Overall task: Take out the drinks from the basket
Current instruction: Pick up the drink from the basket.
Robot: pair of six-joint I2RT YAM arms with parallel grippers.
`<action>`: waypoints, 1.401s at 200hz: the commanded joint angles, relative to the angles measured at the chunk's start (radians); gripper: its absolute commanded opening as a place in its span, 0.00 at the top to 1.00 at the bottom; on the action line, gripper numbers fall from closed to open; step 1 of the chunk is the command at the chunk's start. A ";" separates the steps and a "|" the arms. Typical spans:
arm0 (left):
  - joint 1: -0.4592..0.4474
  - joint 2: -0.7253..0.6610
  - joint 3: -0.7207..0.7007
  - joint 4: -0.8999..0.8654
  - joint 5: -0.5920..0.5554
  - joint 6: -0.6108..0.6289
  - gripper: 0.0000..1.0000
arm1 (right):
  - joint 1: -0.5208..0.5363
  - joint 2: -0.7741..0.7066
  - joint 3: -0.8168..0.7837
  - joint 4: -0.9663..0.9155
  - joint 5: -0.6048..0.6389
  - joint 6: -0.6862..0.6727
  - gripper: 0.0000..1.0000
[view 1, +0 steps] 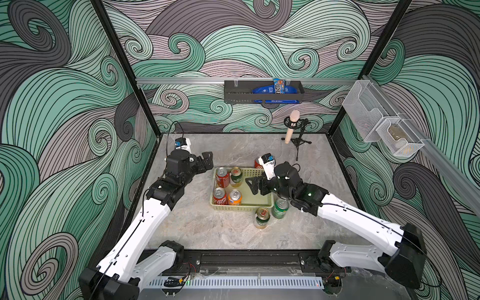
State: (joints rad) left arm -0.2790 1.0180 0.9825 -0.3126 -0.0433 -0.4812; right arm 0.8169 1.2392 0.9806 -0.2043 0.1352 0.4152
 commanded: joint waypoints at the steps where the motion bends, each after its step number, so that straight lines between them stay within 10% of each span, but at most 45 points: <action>1: 0.048 0.040 0.017 0.024 0.119 0.054 0.01 | -0.013 0.055 0.051 0.007 -0.036 0.007 0.05; 280: 0.207 0.120 -0.157 0.172 0.449 0.019 0.01 | -0.087 0.621 0.362 -0.033 -0.146 -0.081 0.08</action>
State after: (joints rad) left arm -0.0834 1.1313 0.8288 -0.1627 0.3756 -0.4610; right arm 0.7280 1.8423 1.3159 -0.2287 -0.0048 0.3500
